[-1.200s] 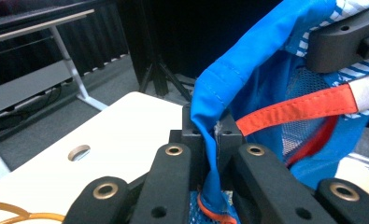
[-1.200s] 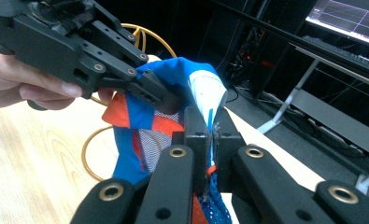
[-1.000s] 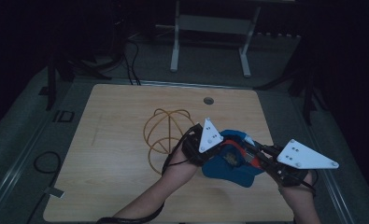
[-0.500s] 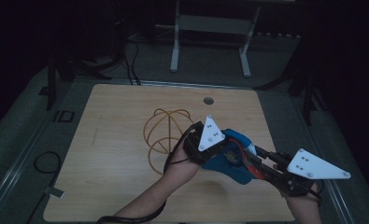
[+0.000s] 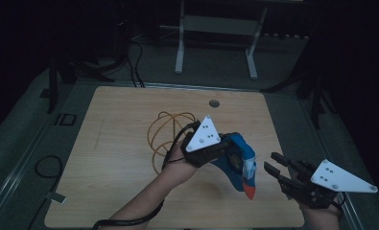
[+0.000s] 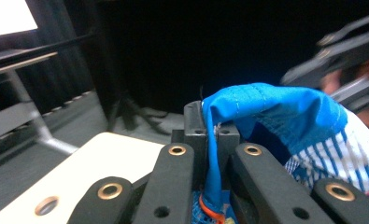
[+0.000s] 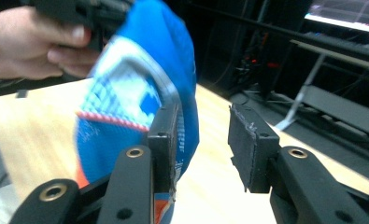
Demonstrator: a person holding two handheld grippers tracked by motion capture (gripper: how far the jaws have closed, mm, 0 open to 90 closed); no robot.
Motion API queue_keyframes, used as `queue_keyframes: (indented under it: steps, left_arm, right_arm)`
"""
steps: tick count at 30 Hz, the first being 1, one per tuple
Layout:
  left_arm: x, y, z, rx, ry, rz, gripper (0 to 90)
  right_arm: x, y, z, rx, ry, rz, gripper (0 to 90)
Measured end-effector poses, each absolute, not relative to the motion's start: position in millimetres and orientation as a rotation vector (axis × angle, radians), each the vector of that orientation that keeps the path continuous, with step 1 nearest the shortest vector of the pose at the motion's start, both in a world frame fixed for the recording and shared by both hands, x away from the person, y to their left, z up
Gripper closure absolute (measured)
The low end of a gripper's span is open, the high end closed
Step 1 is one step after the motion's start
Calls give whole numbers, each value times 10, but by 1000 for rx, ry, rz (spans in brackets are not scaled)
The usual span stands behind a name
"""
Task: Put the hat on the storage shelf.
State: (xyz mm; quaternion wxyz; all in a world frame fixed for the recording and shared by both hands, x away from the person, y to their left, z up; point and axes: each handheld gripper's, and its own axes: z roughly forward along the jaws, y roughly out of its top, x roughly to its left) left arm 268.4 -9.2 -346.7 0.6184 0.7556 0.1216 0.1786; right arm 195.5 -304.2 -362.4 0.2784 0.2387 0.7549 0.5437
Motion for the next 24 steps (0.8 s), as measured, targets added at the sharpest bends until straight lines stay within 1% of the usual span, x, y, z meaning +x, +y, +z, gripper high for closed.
queue_keyframes:
  steps: [1, 2, 3, 4, 5, 7, 10, 16, 19, 24]
  left_arm:
    - [2698, -78, -3457, 1738, 274, 394, 889]
    - [2725, -40, -3449, 1707, 244, 335, 888]
    - [2725, -40, -3449, 1707, 244, 335, 888]
    - [2746, -21, -3446, 1683, 220, 281, 888]
    - [2746, -21, -3446, 1683, 220, 281, 888]
    - [2756, -19, -3446, 1671, 204, 232, 888]
    - [2746, -36, -3451, 1667, 164, 191, 888]
    - [2739, -41, -3451, 1661, 121, 154, 888]
    - [2740, -38, -3446, 1666, 120, 152, 887]
    - [2731, -55, -3449, 1666, 111, 136, 887]
  right_arm:
    - [1962, -3034, -3652, 641, 2034, 1464, 607]
    - [1965, -3010, -3681, 635, 2046, 1469, 594]
    - [1965, -3010, -3681, 635, 2046, 1469, 594]
    - [1962, -2976, -3699, 627, 2059, 1490, 588]
    - [1962, -2954, -3706, 614, 2066, 1499, 588]
    - [1962, -2925, -3715, 603, 2072, 1501, 587]
    - [1985, -2808, -3749, 571, 2096, 1496, 577]
    - [2037, -2718, -3794, 555, 2117, 1519, 578]
    - [2045, -2697, -3808, 551, 2125, 1534, 588]
    - [2063, -2674, -3825, 557, 2123, 1537, 578]
